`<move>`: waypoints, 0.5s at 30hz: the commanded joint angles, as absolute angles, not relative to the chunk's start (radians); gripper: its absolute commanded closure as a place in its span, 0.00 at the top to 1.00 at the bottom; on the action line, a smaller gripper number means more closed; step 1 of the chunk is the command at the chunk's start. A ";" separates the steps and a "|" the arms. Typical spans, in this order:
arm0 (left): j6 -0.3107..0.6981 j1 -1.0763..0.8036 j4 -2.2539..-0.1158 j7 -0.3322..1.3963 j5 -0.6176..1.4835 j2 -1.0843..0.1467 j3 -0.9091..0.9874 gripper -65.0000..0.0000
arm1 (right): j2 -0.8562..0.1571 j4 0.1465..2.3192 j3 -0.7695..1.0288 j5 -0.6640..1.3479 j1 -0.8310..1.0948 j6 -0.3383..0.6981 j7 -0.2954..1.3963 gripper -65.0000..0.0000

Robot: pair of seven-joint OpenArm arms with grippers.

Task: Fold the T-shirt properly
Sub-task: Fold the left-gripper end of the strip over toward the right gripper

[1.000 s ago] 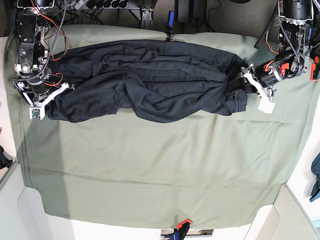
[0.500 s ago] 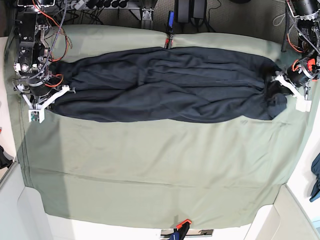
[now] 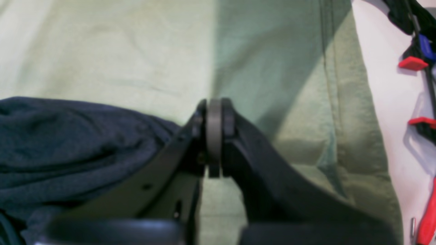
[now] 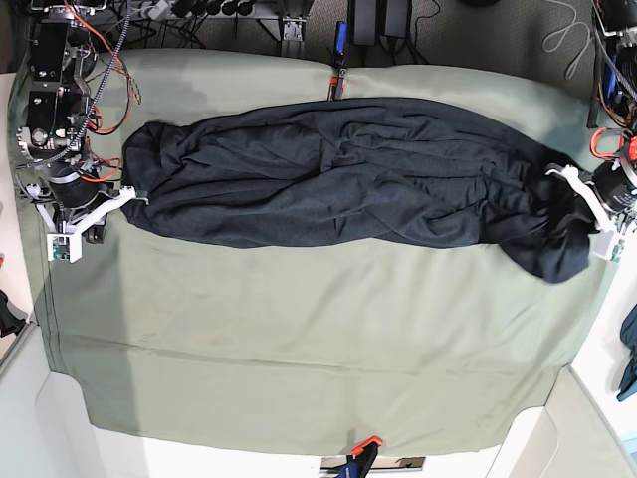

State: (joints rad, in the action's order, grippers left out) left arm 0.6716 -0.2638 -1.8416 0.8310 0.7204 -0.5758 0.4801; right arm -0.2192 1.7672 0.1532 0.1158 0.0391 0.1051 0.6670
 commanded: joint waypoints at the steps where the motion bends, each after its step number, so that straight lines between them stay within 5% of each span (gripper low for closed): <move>1: 0.654 -0.268 -1.913 0.812 0.723 -0.587 0.450 0.00 | -0.230 1.785 0.160 0.116 0.025 0.101 0.652 0.00; 6: 0.579 -0.268 -2.077 0.814 0.577 -0.546 0.154 0.00 | -0.229 1.785 0.160 0.112 0.025 0.101 0.652 0.00; 15: 0.482 -0.195 -1.973 0.714 0.212 -0.384 -0.244 0.00 | -0.229 1.785 0.181 0.117 0.025 0.101 0.701 0.00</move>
